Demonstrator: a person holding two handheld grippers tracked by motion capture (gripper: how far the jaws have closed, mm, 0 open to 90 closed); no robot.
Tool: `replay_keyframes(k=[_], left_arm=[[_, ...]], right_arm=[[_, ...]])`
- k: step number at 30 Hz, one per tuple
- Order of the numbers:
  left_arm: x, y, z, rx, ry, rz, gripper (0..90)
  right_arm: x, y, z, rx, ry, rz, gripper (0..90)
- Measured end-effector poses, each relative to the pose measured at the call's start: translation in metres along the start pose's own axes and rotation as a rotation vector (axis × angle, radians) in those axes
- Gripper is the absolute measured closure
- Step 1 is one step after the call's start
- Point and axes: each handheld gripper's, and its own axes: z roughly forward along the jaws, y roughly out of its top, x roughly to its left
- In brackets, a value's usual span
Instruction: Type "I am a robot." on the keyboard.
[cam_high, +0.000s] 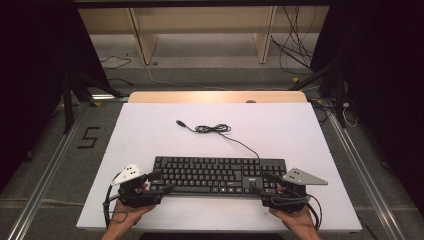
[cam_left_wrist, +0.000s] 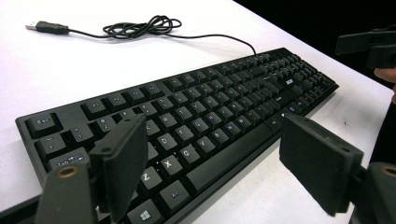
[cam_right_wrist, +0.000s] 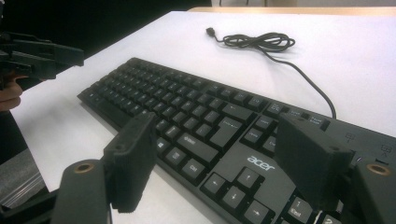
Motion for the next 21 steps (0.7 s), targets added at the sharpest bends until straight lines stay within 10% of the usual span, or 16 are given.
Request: replay_keyframes(k=[21], left_arm=[[0.002,0.000,0.000,0.001,0.008,-0.005,23.5]], right_arm=[[0.014,0.011,0.025,0.035,0.044,-0.019,33.0]])
